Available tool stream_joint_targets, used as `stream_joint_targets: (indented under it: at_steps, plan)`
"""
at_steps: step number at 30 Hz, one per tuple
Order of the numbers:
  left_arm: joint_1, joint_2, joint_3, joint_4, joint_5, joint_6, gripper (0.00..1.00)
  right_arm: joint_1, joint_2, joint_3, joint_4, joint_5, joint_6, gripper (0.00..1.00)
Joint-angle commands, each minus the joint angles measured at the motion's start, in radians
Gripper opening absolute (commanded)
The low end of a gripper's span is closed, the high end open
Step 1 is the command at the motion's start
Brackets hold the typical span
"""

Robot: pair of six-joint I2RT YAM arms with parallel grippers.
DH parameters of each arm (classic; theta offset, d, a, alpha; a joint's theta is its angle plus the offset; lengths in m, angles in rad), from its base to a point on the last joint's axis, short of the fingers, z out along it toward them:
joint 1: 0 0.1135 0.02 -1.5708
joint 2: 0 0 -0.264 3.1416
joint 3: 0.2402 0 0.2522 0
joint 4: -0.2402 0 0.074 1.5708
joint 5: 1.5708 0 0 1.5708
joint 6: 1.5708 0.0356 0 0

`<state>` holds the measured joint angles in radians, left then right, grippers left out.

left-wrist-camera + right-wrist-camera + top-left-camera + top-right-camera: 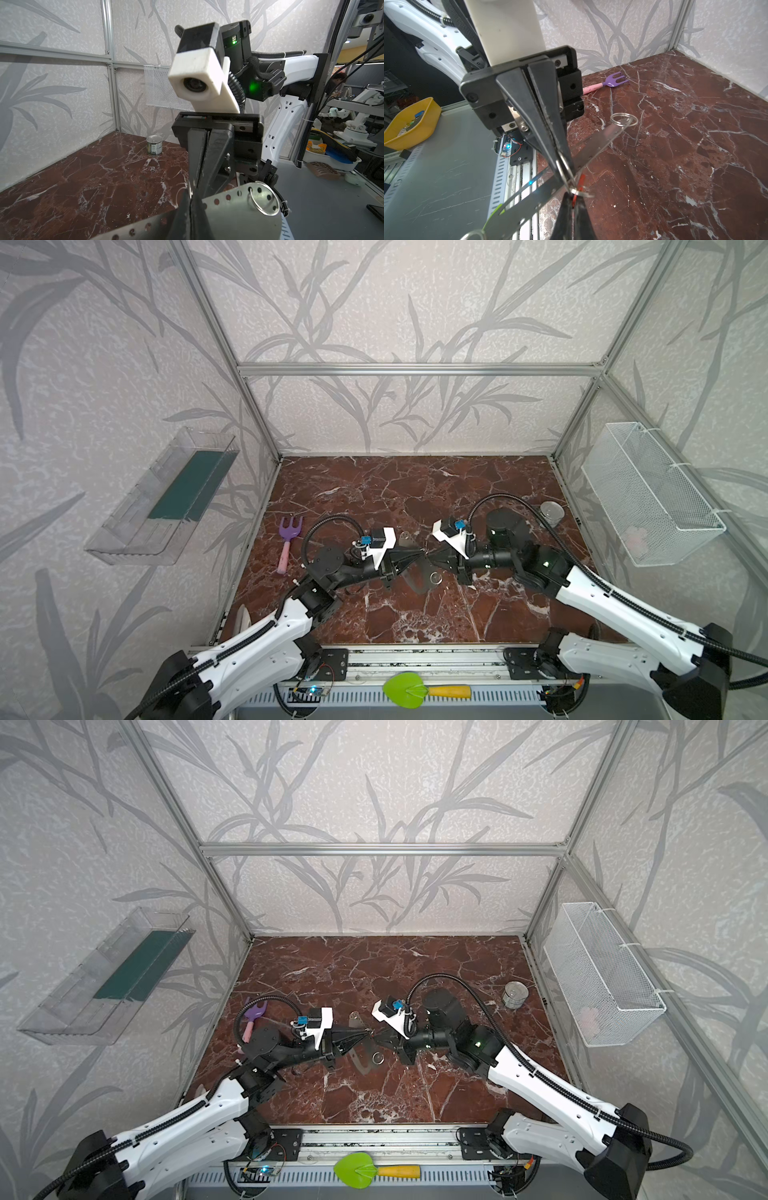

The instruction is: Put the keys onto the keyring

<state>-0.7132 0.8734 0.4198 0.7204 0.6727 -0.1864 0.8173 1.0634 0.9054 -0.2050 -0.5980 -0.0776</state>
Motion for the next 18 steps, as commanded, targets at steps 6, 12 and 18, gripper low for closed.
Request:
stream_joint_targets:
  at_steps: [6,12,18]
  plan:
    - [-0.006,0.011,-0.021,0.165,-0.049,-0.029,0.00,0.040,0.015,0.005,-0.021,-0.081,-0.043,0.00]
    - [-0.006,0.009,-0.032,0.184,-0.038,-0.036,0.00,0.041,-0.034,0.001,-0.052,0.038,-0.065,0.23]
    - [-0.006,-0.029,-0.048,0.171,-0.026,-0.032,0.00,0.040,-0.147,-0.019,-0.071,0.207,-0.082,0.34]
